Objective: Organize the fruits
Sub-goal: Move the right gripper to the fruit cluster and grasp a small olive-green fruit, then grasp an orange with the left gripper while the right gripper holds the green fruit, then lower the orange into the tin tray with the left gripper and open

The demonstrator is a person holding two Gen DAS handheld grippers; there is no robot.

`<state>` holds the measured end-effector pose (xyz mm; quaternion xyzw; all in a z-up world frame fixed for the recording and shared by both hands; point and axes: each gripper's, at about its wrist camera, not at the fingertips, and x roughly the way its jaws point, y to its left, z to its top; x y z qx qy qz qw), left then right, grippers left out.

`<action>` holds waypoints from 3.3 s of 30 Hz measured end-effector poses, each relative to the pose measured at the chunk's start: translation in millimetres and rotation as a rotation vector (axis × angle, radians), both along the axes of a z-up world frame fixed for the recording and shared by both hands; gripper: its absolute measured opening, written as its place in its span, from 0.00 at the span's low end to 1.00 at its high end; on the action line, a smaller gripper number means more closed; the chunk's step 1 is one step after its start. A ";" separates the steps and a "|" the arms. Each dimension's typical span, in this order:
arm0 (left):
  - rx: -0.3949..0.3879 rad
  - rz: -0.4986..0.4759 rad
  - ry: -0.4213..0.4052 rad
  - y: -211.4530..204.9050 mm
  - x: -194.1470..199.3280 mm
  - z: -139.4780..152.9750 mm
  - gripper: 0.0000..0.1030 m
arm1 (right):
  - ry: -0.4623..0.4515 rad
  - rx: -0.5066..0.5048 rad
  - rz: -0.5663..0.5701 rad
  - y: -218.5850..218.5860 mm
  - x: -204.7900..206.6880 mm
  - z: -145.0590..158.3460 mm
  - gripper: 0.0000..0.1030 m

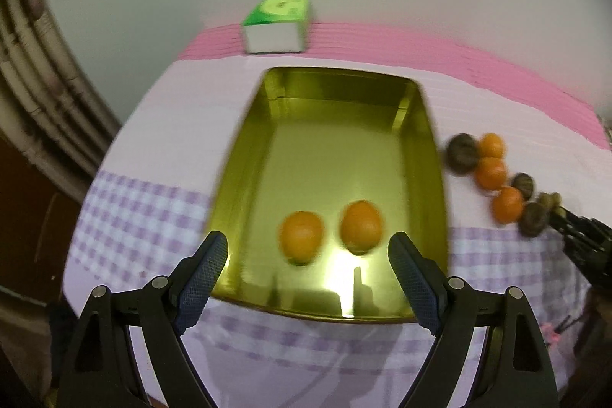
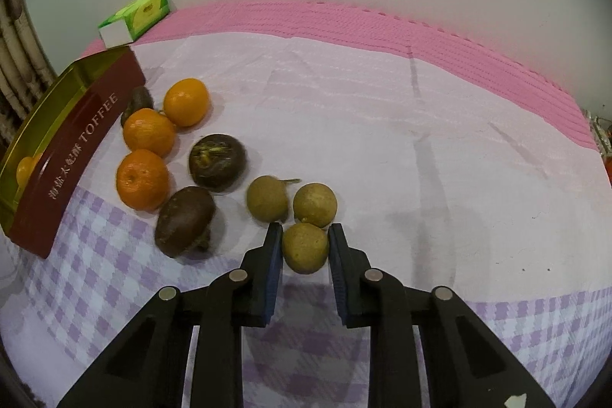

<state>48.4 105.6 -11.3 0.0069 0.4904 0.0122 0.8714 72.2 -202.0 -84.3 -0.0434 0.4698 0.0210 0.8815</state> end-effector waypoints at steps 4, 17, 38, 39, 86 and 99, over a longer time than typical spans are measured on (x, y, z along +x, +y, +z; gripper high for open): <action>-0.012 -0.074 0.002 -35.8 3.6 2.0 0.84 | -0.015 0.006 -0.013 -13.4 -1.8 -0.4 0.21; -0.058 -0.203 0.055 -112.6 22.0 -10.2 0.84 | -0.087 -0.034 -0.084 -56.9 -3.8 -0.3 0.21; -0.103 -0.295 0.133 -172.5 55.9 -48.6 0.65 | -0.124 0.006 -0.121 -68.0 -7.1 -2.4 0.22; -0.105 -0.295 0.136 -174.1 56.0 -49.5 0.64 | -0.123 0.007 -0.121 -67.3 -6.5 -2.7 0.22; -0.104 -0.169 0.032 -80.9 57.0 1.4 0.39 | -0.128 -0.006 -0.123 -67.1 -7.5 -3.6 0.22; -0.032 -0.003 0.084 -1.3 82.1 -29.1 0.39 | -0.128 -0.018 -0.123 -65.8 -6.7 -4.9 0.22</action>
